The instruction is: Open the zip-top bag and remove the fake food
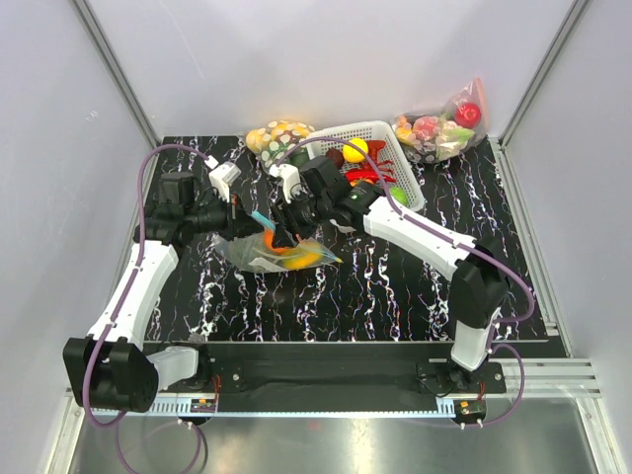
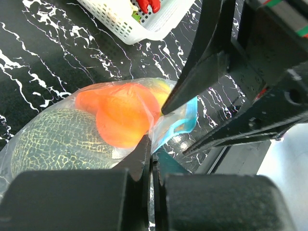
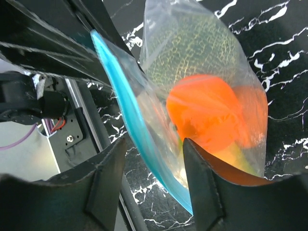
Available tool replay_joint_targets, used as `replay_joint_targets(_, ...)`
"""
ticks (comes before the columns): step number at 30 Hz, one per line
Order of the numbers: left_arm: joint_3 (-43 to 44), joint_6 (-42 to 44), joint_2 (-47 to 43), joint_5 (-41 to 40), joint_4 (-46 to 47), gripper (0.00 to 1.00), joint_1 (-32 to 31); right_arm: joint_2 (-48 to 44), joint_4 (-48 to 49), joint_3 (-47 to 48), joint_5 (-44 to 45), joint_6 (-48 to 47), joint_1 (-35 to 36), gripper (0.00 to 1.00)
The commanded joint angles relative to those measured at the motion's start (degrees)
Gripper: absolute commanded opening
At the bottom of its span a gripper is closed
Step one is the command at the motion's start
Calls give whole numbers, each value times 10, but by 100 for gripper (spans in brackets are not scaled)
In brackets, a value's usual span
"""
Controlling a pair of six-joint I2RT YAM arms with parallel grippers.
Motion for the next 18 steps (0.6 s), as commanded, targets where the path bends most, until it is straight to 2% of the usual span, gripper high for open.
replay_joint_targets(1,23,9,-8,1,20,0,-4,-10,8,35,-2,6,6,60)
replay_joint_targets(7,19,9,-19,-3,18,0,-5,-55,23,16,44,5,0,64)
replay_joint_targets(18,14,9,-27,-5,18,0,-9,-82,73,-8,62,34,-15,56)
